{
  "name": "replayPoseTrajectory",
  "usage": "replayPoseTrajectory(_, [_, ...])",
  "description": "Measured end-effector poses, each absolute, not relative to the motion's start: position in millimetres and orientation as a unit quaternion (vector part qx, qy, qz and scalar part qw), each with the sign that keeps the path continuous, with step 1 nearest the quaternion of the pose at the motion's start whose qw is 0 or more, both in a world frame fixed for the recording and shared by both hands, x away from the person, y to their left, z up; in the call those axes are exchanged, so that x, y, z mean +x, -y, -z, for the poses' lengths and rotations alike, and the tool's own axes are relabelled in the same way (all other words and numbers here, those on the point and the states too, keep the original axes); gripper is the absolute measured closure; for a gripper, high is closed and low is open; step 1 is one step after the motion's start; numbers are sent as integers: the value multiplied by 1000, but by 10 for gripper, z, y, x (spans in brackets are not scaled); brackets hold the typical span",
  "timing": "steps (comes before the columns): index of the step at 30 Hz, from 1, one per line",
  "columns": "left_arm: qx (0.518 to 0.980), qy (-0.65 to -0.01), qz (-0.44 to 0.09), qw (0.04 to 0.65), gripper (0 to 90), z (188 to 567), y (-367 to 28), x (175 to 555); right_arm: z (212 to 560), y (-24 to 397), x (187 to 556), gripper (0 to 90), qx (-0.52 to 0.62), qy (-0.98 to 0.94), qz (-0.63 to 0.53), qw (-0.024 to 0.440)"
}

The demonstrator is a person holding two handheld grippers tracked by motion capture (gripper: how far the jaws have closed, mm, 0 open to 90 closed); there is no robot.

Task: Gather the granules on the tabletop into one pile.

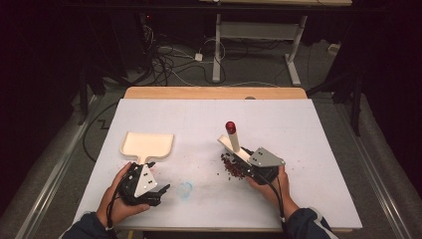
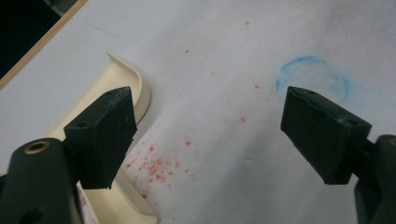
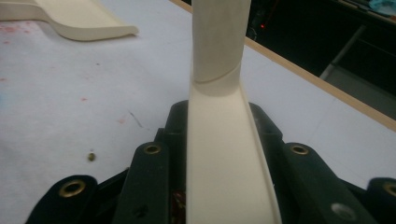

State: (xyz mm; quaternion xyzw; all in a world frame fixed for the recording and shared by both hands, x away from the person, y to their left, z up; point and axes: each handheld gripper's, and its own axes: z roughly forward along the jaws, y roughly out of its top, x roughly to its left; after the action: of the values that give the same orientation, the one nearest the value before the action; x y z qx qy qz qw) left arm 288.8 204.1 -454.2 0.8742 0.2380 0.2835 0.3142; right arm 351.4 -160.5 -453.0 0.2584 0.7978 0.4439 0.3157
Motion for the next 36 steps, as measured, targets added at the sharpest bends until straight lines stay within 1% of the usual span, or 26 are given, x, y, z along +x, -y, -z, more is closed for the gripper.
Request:
replayPoseTrajectory(6, [874,-238,-284,313,171,4539,-2045,2893,4448,1630,3520,673,253,-793,-449,325])
replayPoseTrajectory(9, [874,-240,-284,313,171,4539,-2049,2902,4400,1680,3624,673,256,-787,-458,325])
replayPoseTrajectory(10, [872,-243,-283,316,171,4542,-2051,2910,4385,1692,3729,672,247,-787,-464,324])
replayPoseTrajectory(14, [873,-245,-281,314,171,4545,-2052,2920,4404,1682,3954,672,227,-797,-471,304])
replayPoseTrajectory(17, [874,-246,-279,313,171,4556,-2052,2931,4429,1647,4049,672,220,-803,-478,281])
replayPoseTrajectory(23, [877,-244,-275,310,172,4569,-2038,2929,4485,1556,4059,672,186,-823,-472,254])
replayPoseTrajectory(27, [877,-243,-275,309,172,4570,-2031,2924,4490,1598,3965,671,146,-839,-472,228])
replayPoseTrajectory(31, [878,-242,-274,310,171,4567,-2039,2917,4478,1703,3858,670,118,-851,-460,224])
replayPoseTrajectory(36, [879,-240,-276,308,172,4561,-2028,2916,4439,1805,3857,672,119,-846,-468,225])
